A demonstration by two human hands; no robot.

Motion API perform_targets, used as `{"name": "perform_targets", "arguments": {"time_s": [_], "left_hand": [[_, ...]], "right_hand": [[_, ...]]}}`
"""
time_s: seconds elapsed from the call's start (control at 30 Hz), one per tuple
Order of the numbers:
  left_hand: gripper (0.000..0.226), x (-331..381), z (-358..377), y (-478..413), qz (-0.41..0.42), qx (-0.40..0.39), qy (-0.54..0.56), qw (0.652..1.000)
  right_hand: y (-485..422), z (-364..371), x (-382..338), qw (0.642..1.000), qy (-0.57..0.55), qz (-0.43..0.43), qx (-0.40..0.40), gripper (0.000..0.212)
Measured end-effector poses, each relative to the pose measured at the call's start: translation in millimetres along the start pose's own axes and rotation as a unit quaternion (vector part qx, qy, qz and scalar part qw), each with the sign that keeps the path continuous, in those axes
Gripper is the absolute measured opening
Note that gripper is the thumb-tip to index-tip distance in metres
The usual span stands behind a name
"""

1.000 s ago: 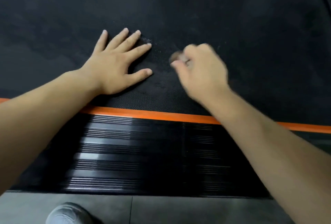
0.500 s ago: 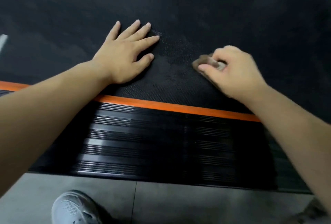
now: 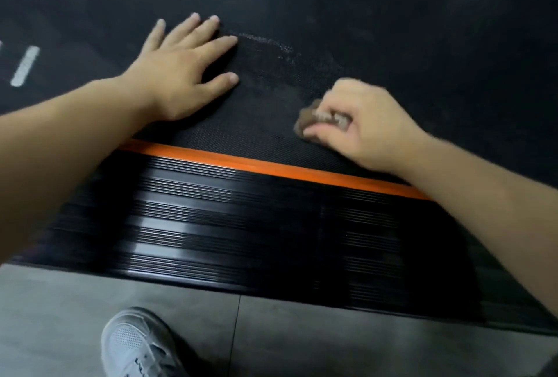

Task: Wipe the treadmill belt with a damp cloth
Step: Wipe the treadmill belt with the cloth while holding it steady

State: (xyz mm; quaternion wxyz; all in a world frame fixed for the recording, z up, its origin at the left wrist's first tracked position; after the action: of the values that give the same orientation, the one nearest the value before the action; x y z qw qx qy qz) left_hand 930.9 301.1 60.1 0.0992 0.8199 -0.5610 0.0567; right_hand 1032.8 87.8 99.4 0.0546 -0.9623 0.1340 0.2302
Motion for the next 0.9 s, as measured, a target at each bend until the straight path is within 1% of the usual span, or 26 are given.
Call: {"name": "perform_targets", "arguments": {"time_s": [0.1,0.13,0.17,0.23,0.27,0.3,0.37,0.4,0.43,0.47,0.5,0.53,0.57,0.6,0.63,0.67,0.73,0.77,0.8,0.9], "left_hand": [[0.082,-20.7,-0.2,9.5,-0.027,-0.004,0.006,1.000],[0.081,-23.1,-0.3,11.2,-0.028,0.005,0.009,1.000],[0.079,-24.2,-0.5,11.2,-0.028,0.015,0.009,0.999],[0.076,-24.6,0.1,11.5,-0.033,0.027,0.007,0.999],[0.075,-25.1,-0.8,12.0,-0.033,0.032,0.007,0.999],[0.074,-24.8,-1.6,12.2,-0.031,0.035,0.008,0.999],[0.072,-24.5,-1.9,11.6,-0.027,0.033,0.011,0.999],[0.072,-24.1,-1.4,11.6,-0.025,0.032,0.011,0.999],[0.071,-23.4,-0.8,11.3,-0.024,0.033,0.010,0.999],[0.071,-22.9,0.0,10.9,-0.024,0.034,0.010,0.999],[0.071,-22.8,-0.2,10.8,-0.025,0.035,0.009,0.999],[0.072,-23.0,-1.3,11.1,-0.024,0.036,0.011,0.999],[0.072,-22.7,-2.0,11.8,-0.024,0.035,0.012,0.999],[0.073,-22.5,-2.3,11.3,-0.023,0.036,0.011,0.999],[0.073,-21.9,-2.0,9.8,-0.023,0.036,0.007,0.999],[0.073,-21.2,-1.2,9.1,-0.023,0.033,0.003,0.999],[0.072,-22.6,-1.1,9.5,-0.025,0.031,0.001,0.999],[0.072,-22.7,-1.9,10.9,-0.026,0.030,0.001,0.999],[0.073,-21.5,-2.6,11.3,-0.025,0.030,0.001,0.999],[0.073,-19.4,-5.5,10.7,-0.026,0.030,-0.005,0.999]], "right_hand": [[-49.9,-13.2,18.8,0.993,0.034,0.087,0.073,0.030],[-52.9,-9.2,15.5,0.992,0.037,0.090,0.086,0.032],[-50.5,-0.7,0.9,0.995,0.034,0.054,0.075,0.033],[-37.1,23.1,-27.4,0.999,-0.007,-0.034,-0.003,0.035],[-37.5,24.7,-31.2,0.998,-0.007,-0.053,-0.022,0.035],[-47.8,18.5,-26.4,0.999,0.013,-0.041,-0.009,0.035],[-72.0,-1.2,-4.6,0.996,0.043,0.049,0.061,0.032],[-76.4,-4.5,1.3,0.992,0.043,0.092,0.080,0.031],[-74.7,-0.6,-3.2,0.992,0.039,0.093,0.079,0.030],[-67.9,9.3,-16.3,0.996,0.031,0.064,0.051,0.030],[-55.9,20.2,-29.9,0.999,0.015,0.029,0.005,0.030],[-40.3,24.7,-35.6,1.000,-0.002,0.015,-0.028,0.028],[-25.2,19.3,-30.3,0.999,-0.007,0.029,-0.036,0.028],[-12.4,5.2,-14.9,0.998,0.006,0.065,-0.016,0.027],[1.1,-13.0,5.7,0.992,0.039,0.117,0.022,0.027],[16.8,-29.5,25.8,0.978,0.073,0.184,0.058,0.027],[46.0,-43.9,49.6,0.929,0.117,0.333,0.115,0.028],[51.6,-37.7,48.0,0.908,0.119,0.379,0.130,0.029],[48.5,-25.4,38.5,0.903,0.110,0.394,0.129,0.030],[20.5,4.2,2.2,0.936,0.054,0.340,0.080,0.032]]}}
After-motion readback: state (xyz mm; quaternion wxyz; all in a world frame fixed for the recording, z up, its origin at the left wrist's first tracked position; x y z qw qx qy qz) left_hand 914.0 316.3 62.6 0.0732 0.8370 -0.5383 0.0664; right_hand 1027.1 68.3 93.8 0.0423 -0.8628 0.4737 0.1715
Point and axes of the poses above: each hand's wrist, its own y-axis away from the middle knuckle, its own z-axis out of the palm, x = y × z, the point moved 9 cm from there along -y, towards the middle knuckle, and after that the axes turned 1 degree about -x, right-handed, at the moved point
